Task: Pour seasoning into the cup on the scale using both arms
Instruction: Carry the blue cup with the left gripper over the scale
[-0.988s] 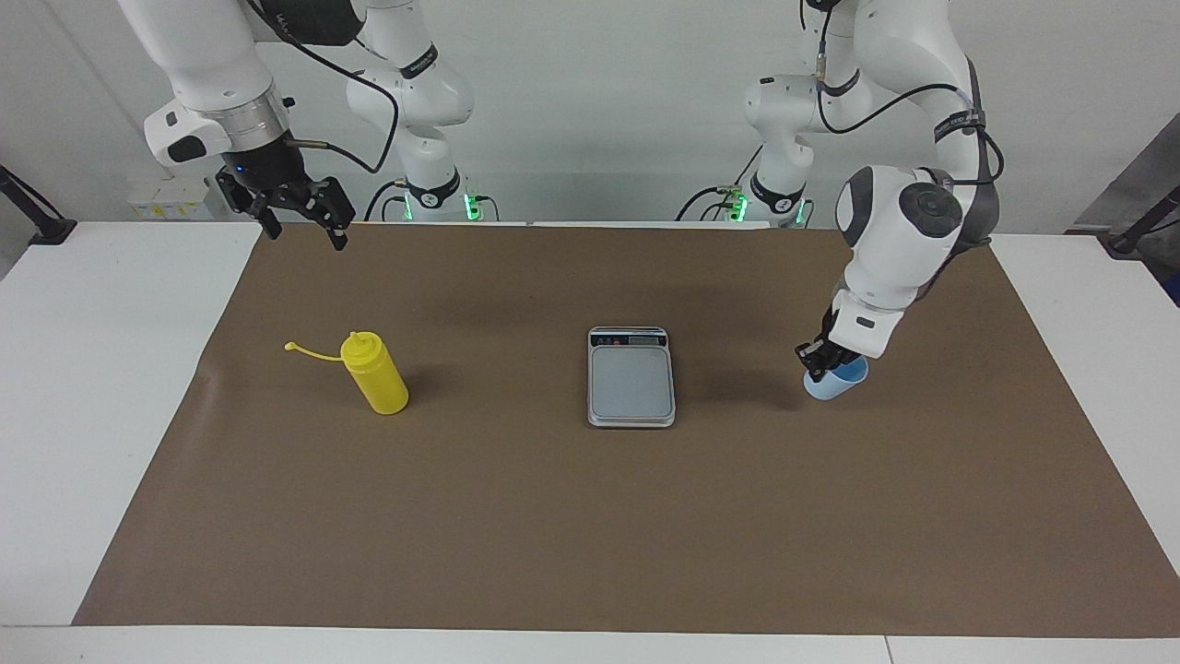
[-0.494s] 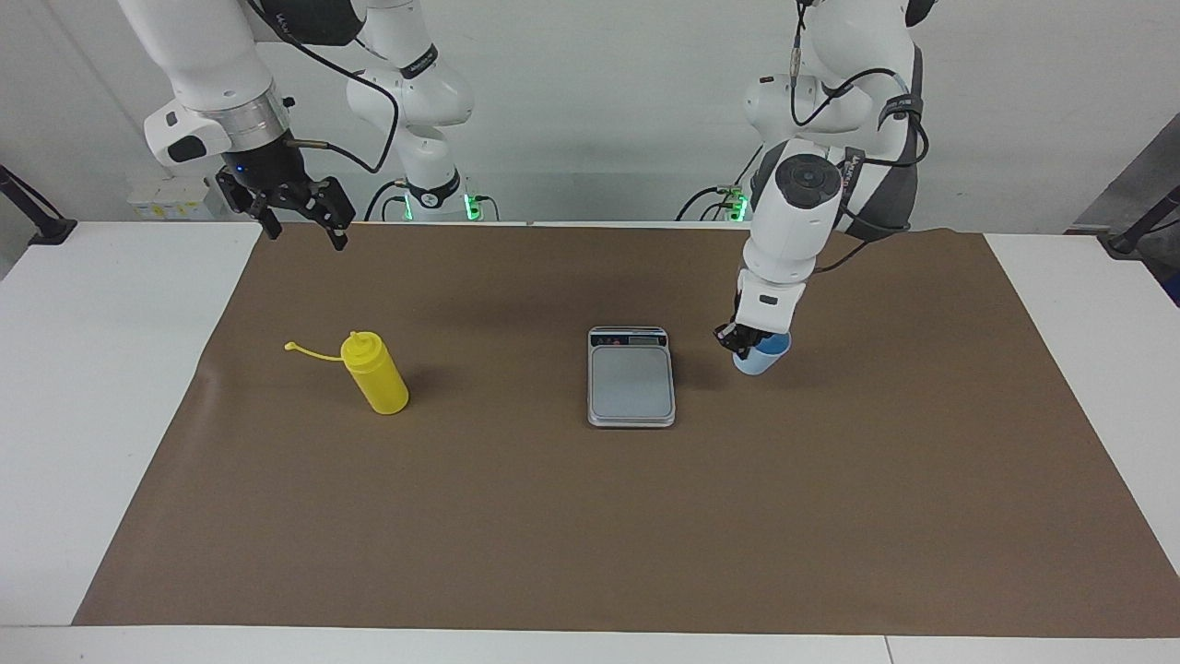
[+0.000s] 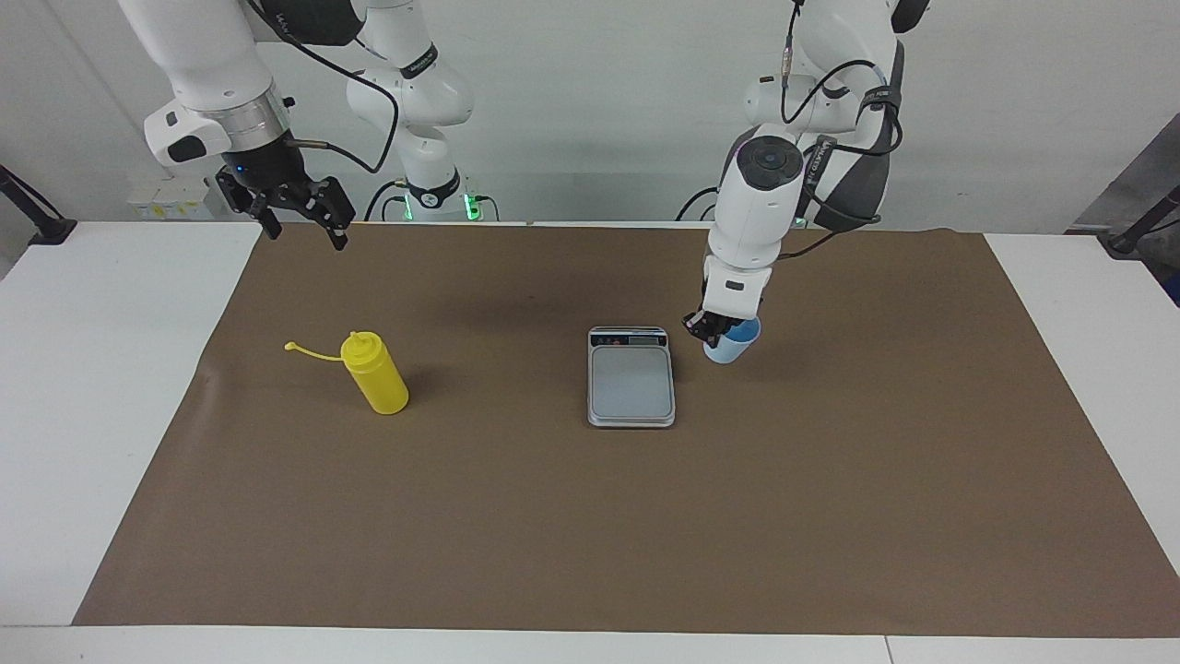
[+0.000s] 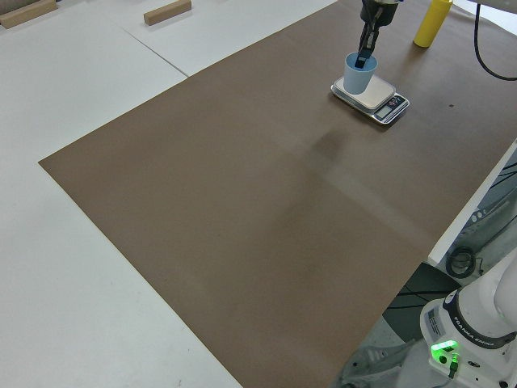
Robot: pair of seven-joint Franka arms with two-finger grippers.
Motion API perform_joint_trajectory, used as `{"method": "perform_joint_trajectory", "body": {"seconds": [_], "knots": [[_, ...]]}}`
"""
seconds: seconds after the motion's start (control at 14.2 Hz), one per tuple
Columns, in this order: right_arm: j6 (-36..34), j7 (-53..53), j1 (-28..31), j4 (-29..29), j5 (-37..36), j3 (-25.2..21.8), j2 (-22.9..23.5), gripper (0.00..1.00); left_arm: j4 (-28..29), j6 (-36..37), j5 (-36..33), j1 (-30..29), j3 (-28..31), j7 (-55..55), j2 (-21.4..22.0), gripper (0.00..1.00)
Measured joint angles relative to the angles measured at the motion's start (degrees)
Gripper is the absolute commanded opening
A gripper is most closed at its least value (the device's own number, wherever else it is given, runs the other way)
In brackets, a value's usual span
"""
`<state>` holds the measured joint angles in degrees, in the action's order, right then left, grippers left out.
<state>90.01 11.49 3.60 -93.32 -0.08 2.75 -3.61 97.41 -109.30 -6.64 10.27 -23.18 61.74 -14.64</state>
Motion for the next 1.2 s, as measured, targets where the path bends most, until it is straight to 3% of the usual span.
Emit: {"method": "perform_joint_trajectory", "body": {"seconds": [0.42,1.2], "knots": [[0.00,0.00,0.00,0.00,0.00,0.00,0.00,1.00,-8.05,2.09,-6.61,0.79,-5.47,10.77,-9.35,0.00],[0.00,0.00,0.00,0.00,0.00,0.00,0.00,1.00,-14.46,2.79,-12.56,2.53,-8.16,16.92,-15.65,0.00]]}}
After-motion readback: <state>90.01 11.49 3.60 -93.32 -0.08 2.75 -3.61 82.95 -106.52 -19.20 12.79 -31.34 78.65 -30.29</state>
